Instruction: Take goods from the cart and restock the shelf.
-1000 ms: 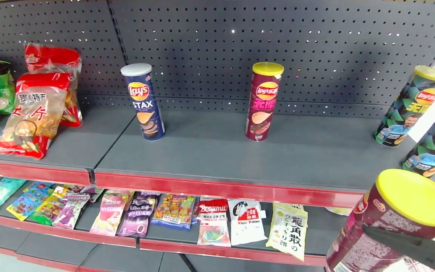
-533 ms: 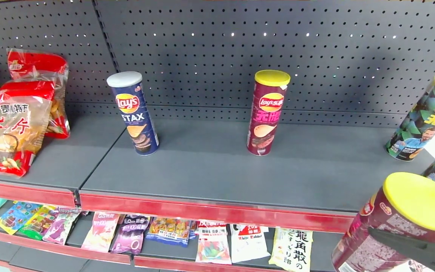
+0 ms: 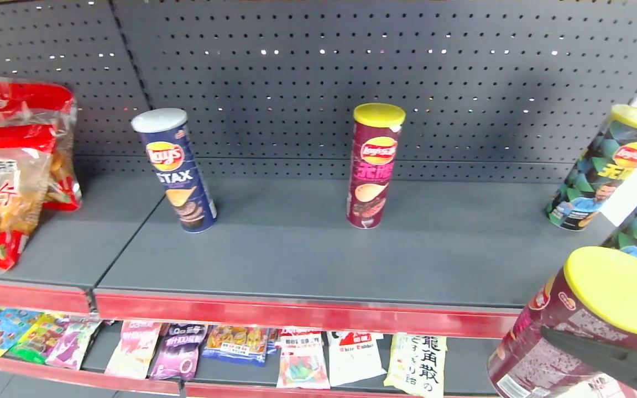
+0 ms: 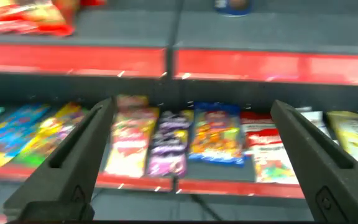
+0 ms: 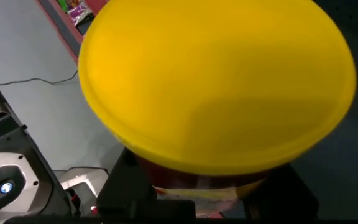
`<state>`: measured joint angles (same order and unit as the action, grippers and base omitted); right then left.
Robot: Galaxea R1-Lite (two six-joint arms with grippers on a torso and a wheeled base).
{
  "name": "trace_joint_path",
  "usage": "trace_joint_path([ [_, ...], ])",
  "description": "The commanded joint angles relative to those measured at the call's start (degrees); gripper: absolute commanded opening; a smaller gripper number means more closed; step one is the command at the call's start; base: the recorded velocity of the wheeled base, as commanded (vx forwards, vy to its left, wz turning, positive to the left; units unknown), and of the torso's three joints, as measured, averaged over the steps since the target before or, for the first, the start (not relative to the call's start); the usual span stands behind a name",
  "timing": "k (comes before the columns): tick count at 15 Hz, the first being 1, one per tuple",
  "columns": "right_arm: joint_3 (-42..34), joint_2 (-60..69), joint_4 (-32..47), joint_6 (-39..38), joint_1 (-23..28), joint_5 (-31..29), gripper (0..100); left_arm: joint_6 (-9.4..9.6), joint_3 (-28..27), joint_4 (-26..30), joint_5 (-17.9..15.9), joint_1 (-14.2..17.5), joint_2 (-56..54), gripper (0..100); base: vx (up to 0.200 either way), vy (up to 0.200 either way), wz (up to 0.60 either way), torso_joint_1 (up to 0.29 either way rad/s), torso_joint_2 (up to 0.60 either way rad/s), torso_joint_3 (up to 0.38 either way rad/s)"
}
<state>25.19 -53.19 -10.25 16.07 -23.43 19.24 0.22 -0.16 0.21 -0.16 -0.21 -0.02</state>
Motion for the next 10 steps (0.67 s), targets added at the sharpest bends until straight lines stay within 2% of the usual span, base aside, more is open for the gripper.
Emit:
trace_joint_path([
  [1,-0.22,0.01,-0.03,-0.16,0.05,0.10,0,0.04,-0.02,-0.03,-0.11,0.12,0.02,100,0.000,0.000,-0.60,0.012,0.00,0.002],
  [2,-0.22,0.01,-0.03,-0.16,0.05,0.10,0,0.04,-0.02,-0.03,-0.11,0.12,0.02,100,0.000,0.000,-0.60,0.007,0.01,0.012],
  [7,-1.72,0.72,-0.21,-0.25,0.05,0.01,0,0.04,-0.02,-0.03,-0.02,0.12,0.02,100,0.000,0.000,0.00,0.000,0.00,0.000],
  [10,-1.19,1.24,-0.29,-2.88,0.05,0.10,0,-0.04,0.07,-0.03,-0.02,0.12,0.02,100,0.000,0.000,0.00,0.000,0.00,0.000],
])
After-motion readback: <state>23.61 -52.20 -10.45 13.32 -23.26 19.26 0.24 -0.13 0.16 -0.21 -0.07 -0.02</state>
